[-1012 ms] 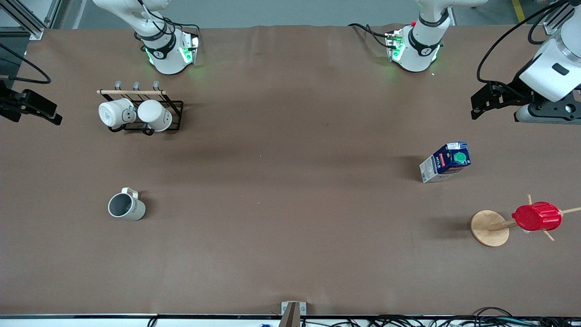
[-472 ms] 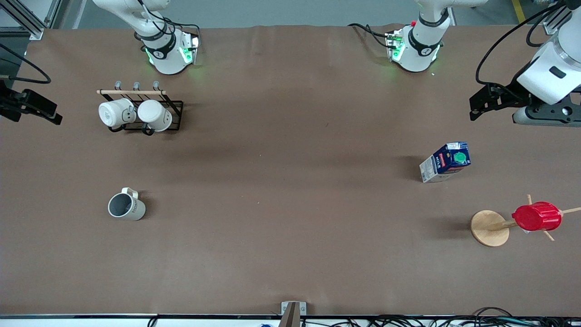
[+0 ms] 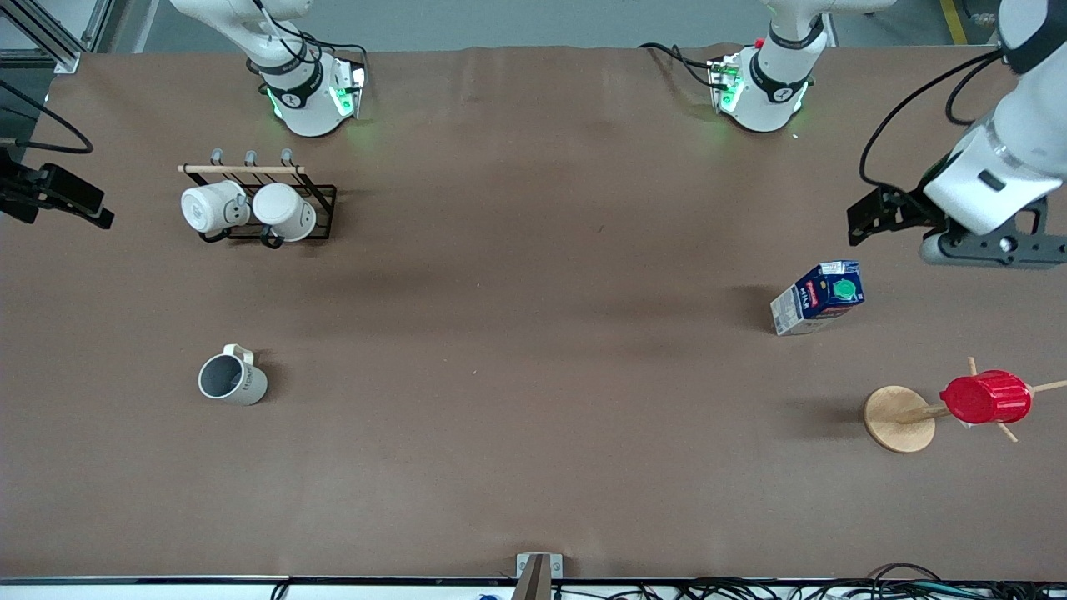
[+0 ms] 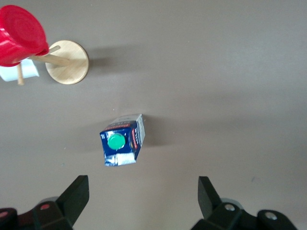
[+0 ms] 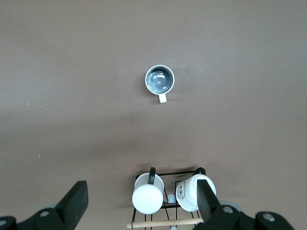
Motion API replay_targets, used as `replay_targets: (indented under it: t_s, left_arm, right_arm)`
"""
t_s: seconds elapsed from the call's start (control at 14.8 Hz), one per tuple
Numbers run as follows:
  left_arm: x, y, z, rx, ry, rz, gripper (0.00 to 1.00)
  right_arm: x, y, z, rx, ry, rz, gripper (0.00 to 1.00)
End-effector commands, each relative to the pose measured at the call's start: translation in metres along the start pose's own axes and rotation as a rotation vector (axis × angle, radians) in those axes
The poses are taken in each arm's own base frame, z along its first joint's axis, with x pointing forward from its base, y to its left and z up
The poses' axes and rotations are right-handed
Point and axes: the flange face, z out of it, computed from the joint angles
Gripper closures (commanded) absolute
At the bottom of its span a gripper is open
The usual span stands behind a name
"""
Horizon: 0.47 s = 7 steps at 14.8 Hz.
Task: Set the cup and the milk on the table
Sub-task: 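Grasp the milk carton with the left gripper while the right gripper reaches the cup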
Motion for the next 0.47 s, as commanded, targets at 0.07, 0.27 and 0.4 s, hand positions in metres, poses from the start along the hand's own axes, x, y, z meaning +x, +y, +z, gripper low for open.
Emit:
replay_targets:
  t_s: [0.07, 0.27, 0.4]
  left_arm:
    - [0.017, -0.012, 0.057, 0.019, -0.035, -0.004, 0.0]
    - [0.023, -0.015, 0.102, 0.056, -0.059, 0.009, 0.0]
    - [0.022, -0.027, 0.128, 0.055, -0.052, -0.006, 0.0]
  right_arm:
    - [0.034, 0.022, 0.067, -0.002, 0.013, 0.022, 0.0]
    - [0.057, 0.035, 0.149, -0.008, 0.03, -0.021, 0.0]
    - [0.07, 0.041, 0.199, -0.013, 0.039, -0.032, 0.0]
